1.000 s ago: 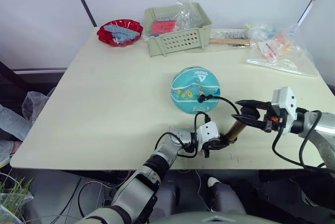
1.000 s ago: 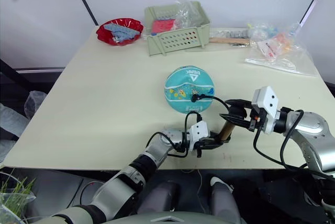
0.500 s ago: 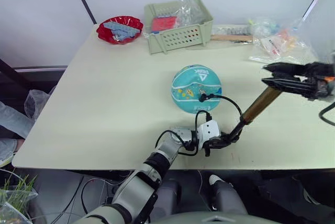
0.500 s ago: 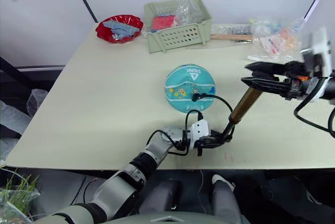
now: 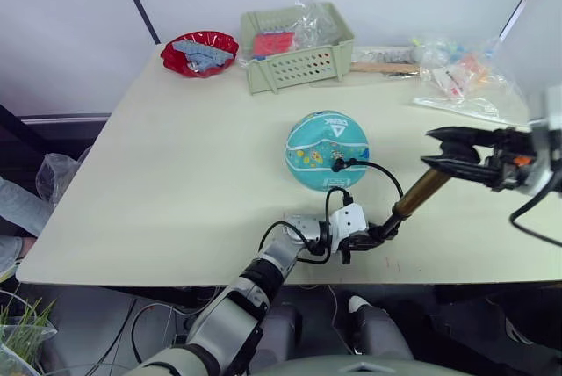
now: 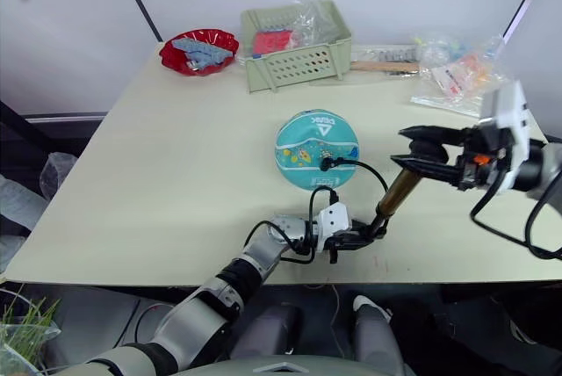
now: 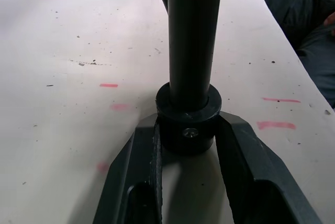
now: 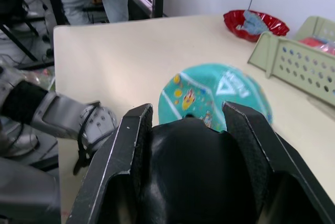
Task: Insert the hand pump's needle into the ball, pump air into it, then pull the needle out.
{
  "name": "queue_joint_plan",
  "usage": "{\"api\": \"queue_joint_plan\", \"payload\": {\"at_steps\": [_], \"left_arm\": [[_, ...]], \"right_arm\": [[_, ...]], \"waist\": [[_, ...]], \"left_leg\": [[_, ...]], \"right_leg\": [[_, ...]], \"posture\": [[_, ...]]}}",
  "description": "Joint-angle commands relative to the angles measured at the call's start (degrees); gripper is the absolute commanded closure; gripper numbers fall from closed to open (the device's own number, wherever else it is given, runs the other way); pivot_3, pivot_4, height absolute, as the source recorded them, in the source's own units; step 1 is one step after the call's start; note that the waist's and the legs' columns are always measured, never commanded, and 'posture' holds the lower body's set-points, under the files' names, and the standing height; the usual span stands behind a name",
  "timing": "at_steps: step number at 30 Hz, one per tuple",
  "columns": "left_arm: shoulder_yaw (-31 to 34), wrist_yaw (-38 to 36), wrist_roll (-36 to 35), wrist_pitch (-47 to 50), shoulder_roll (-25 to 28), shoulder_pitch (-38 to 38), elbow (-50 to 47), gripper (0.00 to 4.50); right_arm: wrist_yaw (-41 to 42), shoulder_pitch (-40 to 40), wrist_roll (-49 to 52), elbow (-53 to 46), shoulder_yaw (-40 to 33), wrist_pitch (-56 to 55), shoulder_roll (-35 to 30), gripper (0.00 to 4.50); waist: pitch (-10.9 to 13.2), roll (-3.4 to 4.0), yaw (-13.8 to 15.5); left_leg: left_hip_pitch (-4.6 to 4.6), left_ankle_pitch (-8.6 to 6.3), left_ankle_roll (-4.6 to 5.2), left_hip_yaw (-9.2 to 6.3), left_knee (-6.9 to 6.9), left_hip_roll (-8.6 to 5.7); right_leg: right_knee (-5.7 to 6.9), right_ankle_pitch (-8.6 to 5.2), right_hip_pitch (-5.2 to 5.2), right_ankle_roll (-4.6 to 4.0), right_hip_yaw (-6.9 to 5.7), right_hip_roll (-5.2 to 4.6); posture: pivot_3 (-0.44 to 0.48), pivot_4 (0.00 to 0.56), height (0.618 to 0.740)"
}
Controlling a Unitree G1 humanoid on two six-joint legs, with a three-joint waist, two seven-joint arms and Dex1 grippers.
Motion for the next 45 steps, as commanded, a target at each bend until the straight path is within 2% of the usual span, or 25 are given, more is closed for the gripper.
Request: {"api": "queue_joint_plan", "payload": {"at_steps": [1, 5, 7, 10, 21, 29, 33, 38, 45], "left_arm": [[-0.72, -0.07, 2.31, 2.4, 1.81, 1.76, 2.57, 3.45], [-0.68, -0.01, 2.28, 2.83, 1.91, 1.98, 1.94, 3.45], [-0.66, 0.02, 2.25, 3.07, 1.87, 2.04, 1.7, 3.45], [-0.69, 0.02, 2.29, 3.21, 1.89, 2.01, 1.6, 3.45], [-0.53, -0.33, 2.19, 2.84, 1.95, 1.03, 2.82, 3.45], [-0.31, -0.24, 2.12, 2.28, 1.68, 0.29, 4.05, 3.45], [-0.34, -0.08, 2.16, 2.22, 1.41, 0.12, 4.28, 3.45], [-0.06, 0.35, 2.11, 2.3, 1.17, -0.69, 4.69, 3.45], [0.17, 0.84, 1.88, 2.39, 1.0, -0.76, 4.59, 3.45]], "right_arm": [[-0.62, 4.46, -8.38, 2.1, 6.8, -4.23, 2.59, 2.83], [-0.52, 7.29, -15.1, 5.11, 10.76, -11.34, 5.25, 2.83], [-1.04, 7.71, -15.55, 5.83, 10.71, -14.19, 7.75, 2.83], [-0.72, 7.21, -14.19, 5.48, 8.84, -14.29, 8.19, 2.83], [1.32, -3.59, 5.11, 1.47, -5.85, 0.49, -0.92, 2.83], [0.39, -11.41, 12.6, 2.95, -11.43, 9.02, -7.4, 2.83], [0.82, -11.44, 11.19, 3.63, -10.44, 9.75, -7.79, 2.83], [2.42, -5.34, 3.89, 3.27, -4.73, 5.67, -5.75, 2.83], [-0.04, 2.57, -8.34, 5.21, 5.32, -5.8, 2.94, 2.83]], "waist": [[-0.03, -0.01, -0.03], [-0.14, -0.12, -0.03], [-0.16, -0.16, -0.05], [-0.13, -0.11, -0.02], [0.28, 0.41, 0.07], [0.38, 0.49, 0.1], [0.39, 0.48, 0.08], [0.28, 0.3, 0.09], [0.05, -0.04, -0.01]], "left_leg": [[0.02, 0.0, 0.0, -0.02, 0.0, 0.01], [0.05, 0.01, 0.0, -0.03, -0.01, 0.01], [0.07, 0.01, 0.0, -0.03, -0.01, 0.0], [0.07, 0.01, 0.0, -0.03, 0.0, -0.01], [-0.39, 0.01, 0.01, 0.05, -0.01, -0.1], [-0.54, 0.02, 0.02, 0.06, 0.01, -0.1], [-0.56, 0.01, 0.02, 0.05, 0.02, -0.09], [-0.51, 0.02, 0.02, 0.05, 0.03, -0.08], [0.08, 0.01, 0.0, 0.05, 0.02, -0.01]], "right_leg": [[0.0, 0.0, 0.02, 0.0, -0.01, 0.02], [0.0, 0.0, 0.05, -0.01, -0.03, 0.06], [0.0, 0.01, 0.07, -0.02, -0.02, 0.06], [0.0, 0.01, 0.07, -0.02, -0.01, 0.06], [0.01, 0.16, -0.41, -0.26, 0.08, -0.01], [0.01, 0.17, -0.52, -0.26, 0.07, -0.03], [0.01, 0.17, -0.53, -0.26, 0.05, -0.03], [0.01, 0.16, -0.49, -0.26, 0.04, -0.02], [0.02, 0.01, 0.08, 0.01, 0.06, 0.02]], "posture": [[0.0, 0.15, 0.74], [0.0, 0.15, 0.74], [0.0, 0.15, 0.74], [0.0, 0.15, 0.74], [0.0, 0.15, 0.74], [0.0, 0.15, 0.74], [0.0, 0.15, 0.74], [0.0, 0.15, 0.74], [0.0, 0.15, 0.74]]}}
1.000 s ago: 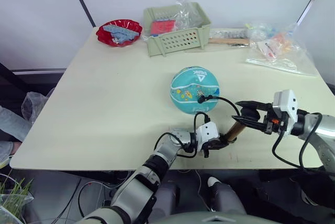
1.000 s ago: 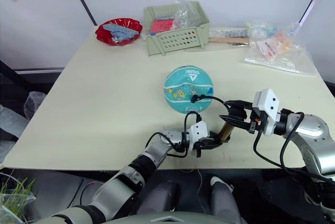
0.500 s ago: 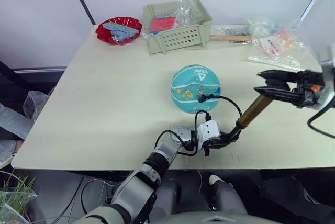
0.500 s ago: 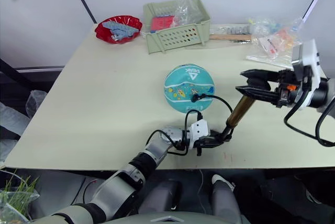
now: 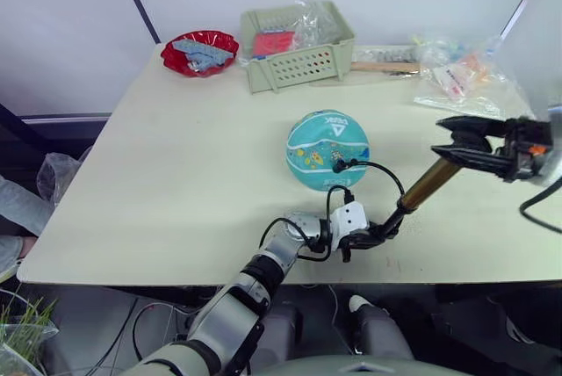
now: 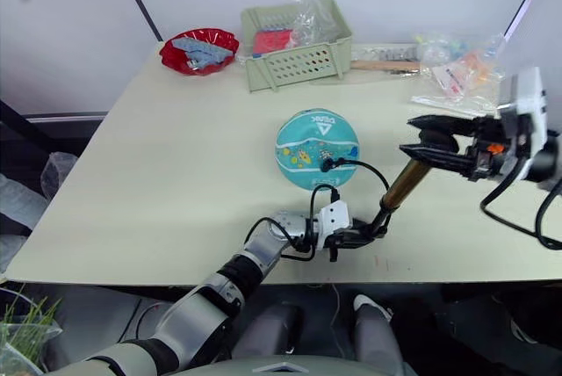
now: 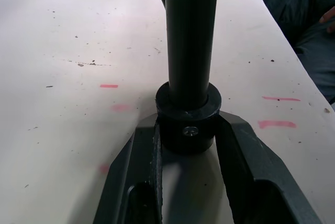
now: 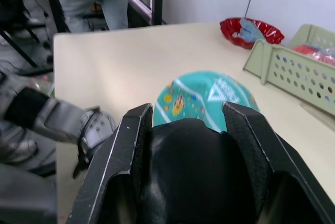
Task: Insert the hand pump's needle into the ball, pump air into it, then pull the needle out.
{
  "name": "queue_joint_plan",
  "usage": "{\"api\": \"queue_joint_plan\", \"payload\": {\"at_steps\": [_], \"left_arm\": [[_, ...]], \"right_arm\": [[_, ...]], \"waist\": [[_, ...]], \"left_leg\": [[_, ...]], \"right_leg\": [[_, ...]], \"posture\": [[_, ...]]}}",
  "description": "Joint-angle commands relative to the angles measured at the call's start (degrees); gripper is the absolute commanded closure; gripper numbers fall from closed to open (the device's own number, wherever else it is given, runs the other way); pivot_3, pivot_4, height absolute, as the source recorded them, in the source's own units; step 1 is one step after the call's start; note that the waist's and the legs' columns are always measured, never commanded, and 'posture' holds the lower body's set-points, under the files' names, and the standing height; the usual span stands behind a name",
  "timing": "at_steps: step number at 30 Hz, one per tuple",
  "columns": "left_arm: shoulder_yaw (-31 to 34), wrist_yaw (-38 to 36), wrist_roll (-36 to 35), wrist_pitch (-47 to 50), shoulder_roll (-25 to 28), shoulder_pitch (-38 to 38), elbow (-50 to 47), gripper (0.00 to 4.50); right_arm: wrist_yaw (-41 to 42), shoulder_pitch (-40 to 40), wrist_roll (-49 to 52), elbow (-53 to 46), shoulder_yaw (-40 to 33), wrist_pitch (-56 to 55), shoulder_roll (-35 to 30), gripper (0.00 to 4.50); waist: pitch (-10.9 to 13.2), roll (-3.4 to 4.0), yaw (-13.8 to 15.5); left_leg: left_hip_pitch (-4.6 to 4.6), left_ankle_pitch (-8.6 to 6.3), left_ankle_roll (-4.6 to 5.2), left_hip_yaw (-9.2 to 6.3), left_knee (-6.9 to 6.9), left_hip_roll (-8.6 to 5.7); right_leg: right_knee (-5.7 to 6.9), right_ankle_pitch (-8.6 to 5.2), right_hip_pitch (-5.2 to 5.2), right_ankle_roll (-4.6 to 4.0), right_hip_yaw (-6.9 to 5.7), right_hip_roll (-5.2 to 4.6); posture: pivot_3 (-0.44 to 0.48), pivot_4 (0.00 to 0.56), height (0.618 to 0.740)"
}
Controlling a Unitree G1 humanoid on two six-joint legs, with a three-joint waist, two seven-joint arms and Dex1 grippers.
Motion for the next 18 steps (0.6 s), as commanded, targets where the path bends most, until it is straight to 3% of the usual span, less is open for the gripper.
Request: {"api": "queue_joint_plan", "payload": {"at_steps": [1, 9, 18], "left_arm": [[0.0, 1.26, 2.17, 2.26, 1.1, 0.93, 2.78, 3.45], [-0.77, 0.29, 2.39, 2.07, 1.22, 1.38, 2.25, 3.45], [-0.9, -0.03, 2.44, 1.9, 1.13, 1.68, 2.43, 3.45]], "right_arm": [[-1.4, 3.78, -8.58, 2.04, 6.47, -3.99, 2.44, 2.83], [-1.75, 5.67, -15.32, 5.81, 11.75, -10.82, 6.51, 2.83], [0.38, -1.05, -4.69, 3.16, 2.15, -4.98, 3.05, 2.83]], "waist": [[-0.02, 0.0, -0.03], [-0.07, -0.03, -0.02], [0.19, 0.34, 0.06]], "left_leg": [[0.02, 0.0, 0.0, 0.0, 0.0, 0.0], [0.04, 0.01, -0.01, -0.04, 0.02, -0.02], [-0.09, 0.01, -0.01, -0.07, 0.01, -0.08]], "right_leg": [[0.0, 0.0, 0.02, 0.01, 0.0, 0.0], [0.01, 0.01, 0.03, -0.01, -0.03, 0.03], [0.0, 0.04, -0.06, -0.07, -0.04, -0.02]], "posture": [[0.0, 0.15, 0.74], [0.0, 0.15, 0.74], [0.0, 0.15, 0.74]]}}
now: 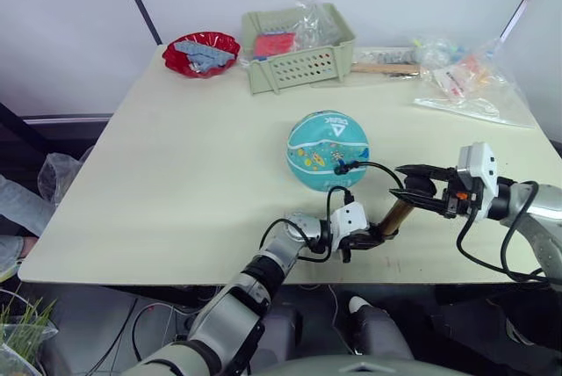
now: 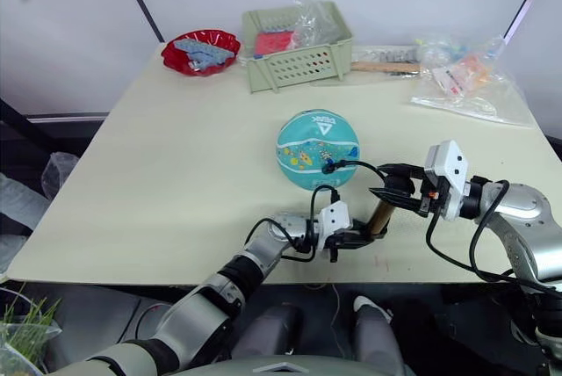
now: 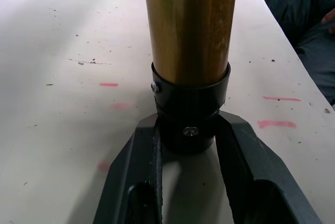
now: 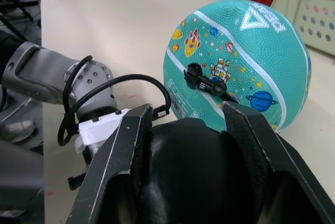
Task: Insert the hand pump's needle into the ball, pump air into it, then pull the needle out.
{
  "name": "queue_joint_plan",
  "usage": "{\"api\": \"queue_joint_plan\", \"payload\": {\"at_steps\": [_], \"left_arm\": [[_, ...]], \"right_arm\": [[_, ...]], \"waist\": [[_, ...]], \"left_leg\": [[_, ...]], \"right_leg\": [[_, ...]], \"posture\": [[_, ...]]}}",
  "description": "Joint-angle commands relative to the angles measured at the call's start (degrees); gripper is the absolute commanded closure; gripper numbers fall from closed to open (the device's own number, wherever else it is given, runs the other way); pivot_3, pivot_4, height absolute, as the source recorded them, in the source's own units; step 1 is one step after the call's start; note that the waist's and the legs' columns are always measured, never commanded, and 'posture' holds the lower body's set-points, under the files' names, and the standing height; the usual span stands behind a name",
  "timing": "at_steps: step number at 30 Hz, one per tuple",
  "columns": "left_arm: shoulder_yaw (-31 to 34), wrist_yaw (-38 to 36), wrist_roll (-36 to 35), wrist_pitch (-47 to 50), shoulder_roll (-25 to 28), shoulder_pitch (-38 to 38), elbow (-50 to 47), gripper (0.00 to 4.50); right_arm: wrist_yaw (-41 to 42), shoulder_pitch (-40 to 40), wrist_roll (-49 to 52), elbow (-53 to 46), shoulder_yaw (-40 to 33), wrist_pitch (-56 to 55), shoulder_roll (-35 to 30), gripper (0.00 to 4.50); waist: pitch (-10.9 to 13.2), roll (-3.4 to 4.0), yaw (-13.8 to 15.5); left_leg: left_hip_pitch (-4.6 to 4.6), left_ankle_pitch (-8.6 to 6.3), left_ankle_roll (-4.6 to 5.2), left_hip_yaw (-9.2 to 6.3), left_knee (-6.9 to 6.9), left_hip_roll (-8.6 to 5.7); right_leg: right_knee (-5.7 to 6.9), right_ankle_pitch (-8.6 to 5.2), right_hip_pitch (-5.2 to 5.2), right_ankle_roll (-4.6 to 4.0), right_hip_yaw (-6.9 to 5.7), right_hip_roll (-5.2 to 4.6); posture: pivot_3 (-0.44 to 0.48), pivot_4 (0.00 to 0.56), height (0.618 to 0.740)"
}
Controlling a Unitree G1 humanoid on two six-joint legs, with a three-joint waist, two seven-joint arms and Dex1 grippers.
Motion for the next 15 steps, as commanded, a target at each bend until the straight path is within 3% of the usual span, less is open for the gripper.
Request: {"api": "queue_joint_plan", "payload": {"at_steps": [1, 15], "left_arm": [[-0.75, 0.18, 2.48, 1.89, 1.54, 1.71, 2.63, 3.45], [-0.75, 0.16, 2.76, 1.86, 1.66, 2.51, 2.29, 3.45]], "right_arm": [[0.84, -5.01, 6.47, -2.01, -7.67, 4.22, -3.78, 2.83], [-0.7, -16.27, 19.59, -3.17, -16.73, 17.48, -11.24, 2.83]], "waist": [[0.13, 0.18, 0.01], [0.22, 0.28, 0.02]], "left_leg": [[-0.06, 0.0, 0.0, 0.02, 0.0, -0.01], [-0.46, 0.0, 0.01, 0.06, -0.02, -0.02]], "right_leg": [[0.0, 0.02, -0.05, -0.03, 0.01, -0.01], [0.0, 0.11, -0.5, -0.2, 0.04, -0.03]], "posture": [[0.0, 0.15, 0.74], [0.0, 0.15, 0.74]]}}
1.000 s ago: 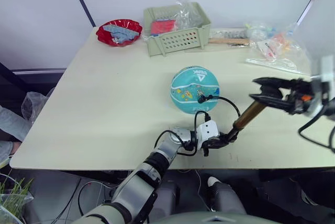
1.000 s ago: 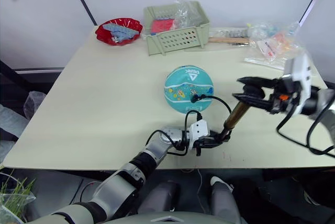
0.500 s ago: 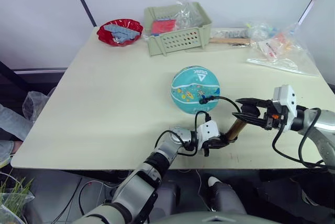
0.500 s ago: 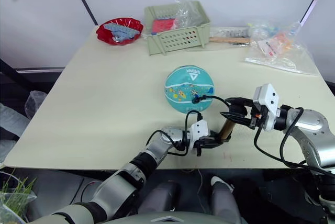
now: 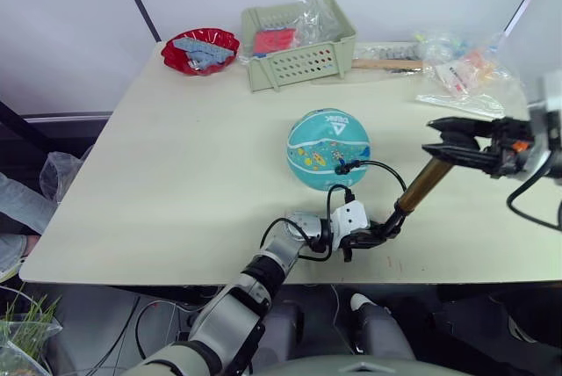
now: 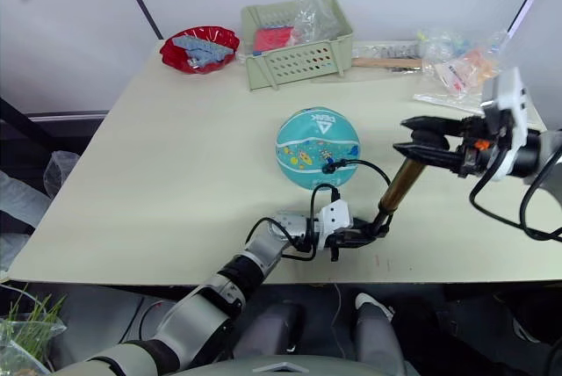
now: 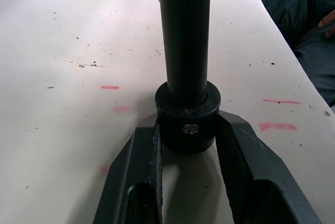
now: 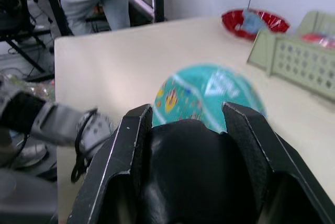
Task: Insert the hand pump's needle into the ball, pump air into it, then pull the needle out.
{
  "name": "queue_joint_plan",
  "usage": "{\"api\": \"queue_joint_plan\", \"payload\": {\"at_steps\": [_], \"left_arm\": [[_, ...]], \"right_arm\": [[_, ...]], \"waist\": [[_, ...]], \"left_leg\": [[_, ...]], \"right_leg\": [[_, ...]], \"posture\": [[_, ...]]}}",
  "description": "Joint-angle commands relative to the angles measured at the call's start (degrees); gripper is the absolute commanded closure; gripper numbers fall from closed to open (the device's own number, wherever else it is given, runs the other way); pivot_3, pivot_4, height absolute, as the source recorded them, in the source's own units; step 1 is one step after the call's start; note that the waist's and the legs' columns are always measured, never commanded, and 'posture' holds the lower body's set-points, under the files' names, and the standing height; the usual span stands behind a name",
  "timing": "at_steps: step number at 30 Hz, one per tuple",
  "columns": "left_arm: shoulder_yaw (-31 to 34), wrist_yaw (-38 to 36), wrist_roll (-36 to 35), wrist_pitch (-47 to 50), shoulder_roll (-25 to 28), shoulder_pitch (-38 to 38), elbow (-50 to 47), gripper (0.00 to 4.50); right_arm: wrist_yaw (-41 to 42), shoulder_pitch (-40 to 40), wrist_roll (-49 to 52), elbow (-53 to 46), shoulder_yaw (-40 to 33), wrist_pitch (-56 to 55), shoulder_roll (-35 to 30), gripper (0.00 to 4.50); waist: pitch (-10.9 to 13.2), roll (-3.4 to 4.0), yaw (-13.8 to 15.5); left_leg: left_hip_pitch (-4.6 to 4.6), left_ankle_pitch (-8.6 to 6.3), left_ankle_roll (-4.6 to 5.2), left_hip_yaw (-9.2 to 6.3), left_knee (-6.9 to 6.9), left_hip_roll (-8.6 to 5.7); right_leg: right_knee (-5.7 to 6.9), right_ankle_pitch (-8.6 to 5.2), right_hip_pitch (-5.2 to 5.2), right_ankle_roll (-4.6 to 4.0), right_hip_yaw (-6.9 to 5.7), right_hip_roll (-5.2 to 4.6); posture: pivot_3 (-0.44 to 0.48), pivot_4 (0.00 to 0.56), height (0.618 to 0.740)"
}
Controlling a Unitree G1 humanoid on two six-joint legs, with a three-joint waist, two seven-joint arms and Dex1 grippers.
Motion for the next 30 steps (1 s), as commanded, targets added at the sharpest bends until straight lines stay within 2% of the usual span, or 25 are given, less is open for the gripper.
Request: {"api": "queue_joint_plan", "payload": {"at_steps": [1, 5, 14, 17, 21, 25, 30], "left_arm": [[-1.06, 0.76, 2.9, 2.03, 1.72, 2.06, 3.18, 3.45], [-1.14, 0.66, 2.97, 2.04, 1.8, 2.22, 2.99, 3.45], [-1.44, 0.39, 3.0, 2.38, 1.83, 2.76, 2.57, 3.45], [-1.45, 0.41, 3.08, 2.55, 1.89, 2.97, 2.35, 3.45], [-1.06, -0.2, 2.49, 2.21, 1.86, 3.5, 3.29, 3.45], [-0.81, 0.49, 2.76, 2.63, 1.81, 3.32, 3.98, 3.45], [-1.01, 2.01, 3.77, 2.33, 1.67, 3.13, 5.63, 3.45]], "right_arm": [[-1.83, -3.7, 3.25, -1.79, -5.61, 0.3, -1.06, 2.83], [-2.39, -3.03, 3.38, -4.62, -3.55, 1.29, -0.15, 2.83], [-2.93, 4.61, -6.44, -9.39, 5.94, -4.2, 4.6, 2.83], [-1.92, 8.23, -10.65, -9.75, 9.64, -7.17, 5.53, 2.83], [-1.34, 16.22, -22.53, -7.9, 17.6, -16.46, 6.3, 2.83], [-4.46, 19.54, -23.86, -8.49, 18.36, -19.08, 10.2, 2.83], [-4.24, 19.23, -22.92, -10.48, 16.42, -20.74, 11.29, 2.83]], "waist": [[0.0, 0.0, -0.02], [-0.01, 0.01, -0.03], [-0.14, -0.09, -0.11], [-0.21, -0.15, -0.14], [-0.41, -0.31, -0.13], [-0.74, -0.43, -0.18], [-0.77, -0.39, -0.06]], "left_leg": [[-0.01, 0.0, 0.0, 0.01, 0.0, 0.0], [-0.02, 0.0, 0.0, 0.01, 0.0, 0.0], [0.16, 0.0, 0.0, 0.05, -0.02, 0.03], [0.2, 0.0, 0.0, 0.06, -0.02, 0.04], [0.29, 0.0, -0.01, 0.05, -0.07, 0.05], [0.48, -0.01, -0.02, 0.04, -0.18, 0.06], [0.48, -0.01, -0.02, 0.03, -0.16, 0.05]], "right_leg": [[0.0, 0.0, -0.01, 0.0, 0.0, 0.0], [0.0, 0.0, -0.02, 0.0, 0.01, 0.0], [0.04, -0.09, 0.08, 0.15, 0.04, 0.03], [0.05, -0.09, 0.1, 0.15, 0.06, 0.04], [0.05, -0.11, 0.18, 0.17, 0.06, 0.07], [0.04, -0.15, 0.32, 0.19, 0.05, 0.07], [0.04, -0.16, 0.32, 0.22, 0.05, 0.08]], "posture": [[0.0, 0.15, 0.74], [0.0, 0.15, 0.74], [0.0, 0.15, 0.74], [0.0, 0.15, 0.74], [0.0, 0.15, 0.74], [0.0, 0.15, 0.74], [0.0, 0.15, 0.74]]}}
